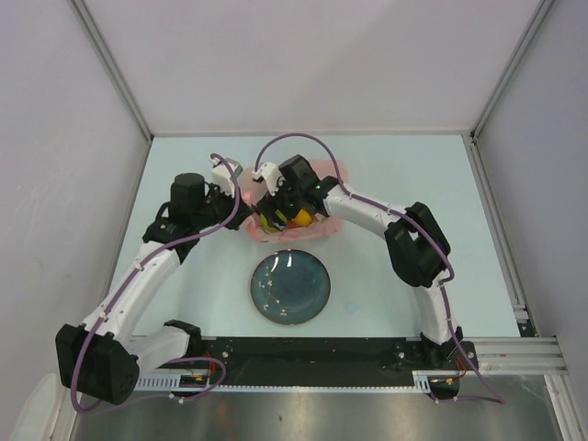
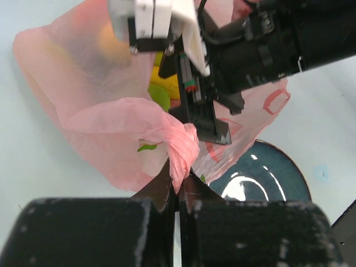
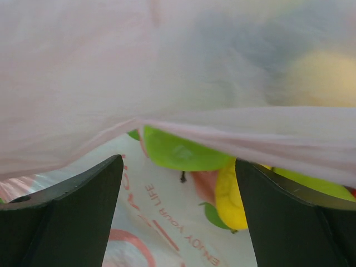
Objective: Take the fake fruits out of the plastic bag
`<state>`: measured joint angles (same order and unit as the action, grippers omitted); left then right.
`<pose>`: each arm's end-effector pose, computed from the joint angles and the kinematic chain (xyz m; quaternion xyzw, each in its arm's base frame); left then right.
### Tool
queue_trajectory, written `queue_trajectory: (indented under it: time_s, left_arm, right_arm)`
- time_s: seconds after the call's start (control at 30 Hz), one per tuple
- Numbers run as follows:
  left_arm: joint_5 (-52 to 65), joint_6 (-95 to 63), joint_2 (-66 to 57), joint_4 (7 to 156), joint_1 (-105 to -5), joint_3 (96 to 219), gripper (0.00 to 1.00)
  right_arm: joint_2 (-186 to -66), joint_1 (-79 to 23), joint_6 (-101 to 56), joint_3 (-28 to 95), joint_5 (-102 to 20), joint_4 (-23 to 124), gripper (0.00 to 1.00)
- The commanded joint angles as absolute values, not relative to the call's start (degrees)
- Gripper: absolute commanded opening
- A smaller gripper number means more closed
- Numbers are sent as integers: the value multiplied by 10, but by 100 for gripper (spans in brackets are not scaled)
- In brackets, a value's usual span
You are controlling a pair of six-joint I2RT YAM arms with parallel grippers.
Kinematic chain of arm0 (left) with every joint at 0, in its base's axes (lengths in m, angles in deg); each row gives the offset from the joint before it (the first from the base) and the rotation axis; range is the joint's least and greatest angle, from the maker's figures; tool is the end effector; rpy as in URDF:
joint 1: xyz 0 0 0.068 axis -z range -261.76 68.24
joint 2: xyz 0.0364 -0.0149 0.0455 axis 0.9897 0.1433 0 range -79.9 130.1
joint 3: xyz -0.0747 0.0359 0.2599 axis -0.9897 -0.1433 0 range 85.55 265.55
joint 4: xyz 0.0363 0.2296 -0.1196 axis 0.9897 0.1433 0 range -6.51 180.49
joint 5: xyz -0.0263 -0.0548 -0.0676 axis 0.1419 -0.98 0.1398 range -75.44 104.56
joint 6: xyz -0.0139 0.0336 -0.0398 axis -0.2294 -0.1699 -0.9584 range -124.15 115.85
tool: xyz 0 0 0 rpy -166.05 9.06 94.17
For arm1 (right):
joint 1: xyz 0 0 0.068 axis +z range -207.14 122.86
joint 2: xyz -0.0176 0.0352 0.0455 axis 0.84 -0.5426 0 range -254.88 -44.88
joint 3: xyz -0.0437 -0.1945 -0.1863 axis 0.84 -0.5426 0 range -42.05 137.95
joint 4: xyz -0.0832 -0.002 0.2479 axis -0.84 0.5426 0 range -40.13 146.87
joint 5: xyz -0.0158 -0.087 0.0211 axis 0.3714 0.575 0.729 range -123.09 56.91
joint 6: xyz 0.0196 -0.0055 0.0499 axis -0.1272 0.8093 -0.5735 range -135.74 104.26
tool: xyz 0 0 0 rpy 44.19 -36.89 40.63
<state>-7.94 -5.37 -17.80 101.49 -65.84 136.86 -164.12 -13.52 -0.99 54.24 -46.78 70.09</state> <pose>0.2291 -0.0795 0.3084 0.2065 0.8245 -0.2404 0.4687 0.3397 0.3352 0.2294 -0.4856 0.7723 0.2043 0.3549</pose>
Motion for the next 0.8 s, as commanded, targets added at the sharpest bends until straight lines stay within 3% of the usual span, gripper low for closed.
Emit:
queue_trajectory:
  time_s: [0.0, 0.1, 0.43, 0.77]
  left_arm:
    - [-92, -55, -185, 1004, -665, 1378, 0]
    - [-93, -55, -181, 1003, -666, 1379, 0]
    - [-98, -58, -176, 997, -669, 1381, 0]
    - [-101, -57, -172, 997, -673, 1391, 0]
  right_arm:
    - [-1657, -125, -28, 573, -479, 698, 88]
    - [-1677, -121, -29, 579, -455, 695, 95]
    - [-1713, -120, -16, 598, -392, 671, 95]
    - [-1747, -114, -33, 637, -428, 669, 96]
